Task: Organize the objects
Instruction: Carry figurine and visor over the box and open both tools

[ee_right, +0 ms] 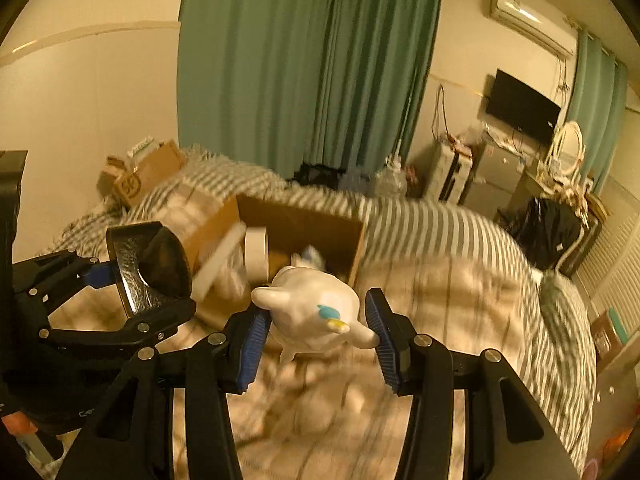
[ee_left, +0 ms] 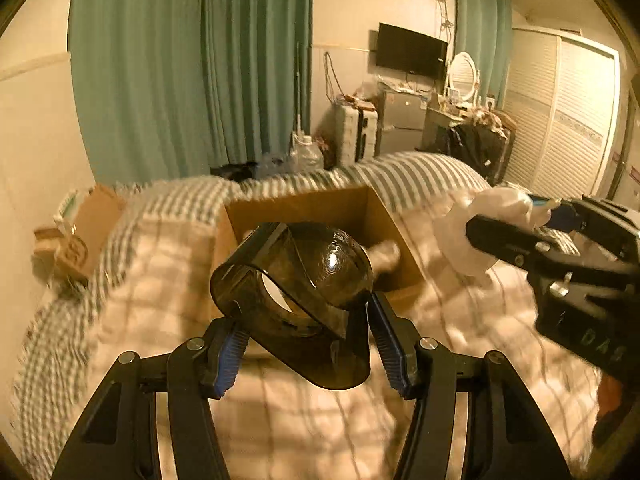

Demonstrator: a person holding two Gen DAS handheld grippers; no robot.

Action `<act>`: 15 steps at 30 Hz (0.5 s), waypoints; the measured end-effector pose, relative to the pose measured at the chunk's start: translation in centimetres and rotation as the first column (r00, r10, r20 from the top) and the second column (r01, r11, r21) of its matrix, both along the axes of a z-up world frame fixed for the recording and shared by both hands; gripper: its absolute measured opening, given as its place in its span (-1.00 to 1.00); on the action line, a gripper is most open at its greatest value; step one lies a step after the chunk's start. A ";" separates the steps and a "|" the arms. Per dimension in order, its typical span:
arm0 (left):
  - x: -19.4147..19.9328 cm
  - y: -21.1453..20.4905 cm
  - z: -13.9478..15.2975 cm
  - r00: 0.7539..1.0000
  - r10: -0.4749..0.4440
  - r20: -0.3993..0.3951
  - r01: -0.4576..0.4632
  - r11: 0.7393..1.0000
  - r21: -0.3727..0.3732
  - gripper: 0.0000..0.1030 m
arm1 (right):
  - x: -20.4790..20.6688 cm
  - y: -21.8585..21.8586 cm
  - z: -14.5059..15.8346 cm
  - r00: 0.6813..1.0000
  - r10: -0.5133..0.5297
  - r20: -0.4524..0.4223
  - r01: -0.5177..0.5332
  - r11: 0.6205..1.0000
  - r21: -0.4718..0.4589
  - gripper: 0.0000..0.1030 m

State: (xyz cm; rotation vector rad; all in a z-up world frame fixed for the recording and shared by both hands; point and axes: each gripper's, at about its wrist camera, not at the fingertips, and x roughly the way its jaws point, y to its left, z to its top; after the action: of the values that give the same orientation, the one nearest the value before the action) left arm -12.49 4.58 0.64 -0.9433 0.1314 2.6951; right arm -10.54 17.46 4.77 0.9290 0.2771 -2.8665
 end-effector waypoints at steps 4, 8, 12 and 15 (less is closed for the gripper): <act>-3.9 -0.4 -0.3 1.000 0.025 0.018 -0.025 0.999 -0.028 0.15 | -4.2 -0.3 0.9 1.000 0.024 0.016 -0.023 1.000 -0.020 -0.08; -8.7 -0.9 -2.8 0.996 0.049 0.077 -0.046 0.998 -0.038 0.15 | -8.7 -0.6 -0.7 0.998 0.021 0.060 -0.021 1.000 0.001 -0.08; -11.9 -0.7 -5.1 0.992 0.052 0.115 -0.048 0.998 -0.037 0.15 | -12.7 -0.5 -3.1 0.995 0.017 0.100 -0.017 1.000 -0.002 -0.08; -13.9 -0.3 -6.0 0.991 0.045 0.127 -0.042 0.999 -0.026 0.15 | -14.6 0.0 -4.2 0.994 0.018 0.111 -0.016 1.000 -0.019 -0.08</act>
State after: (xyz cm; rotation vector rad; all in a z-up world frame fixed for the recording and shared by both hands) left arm -26.39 4.23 -5.32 -1.1349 0.1174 2.6684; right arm -25.16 17.46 0.55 1.0735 0.2463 -2.7847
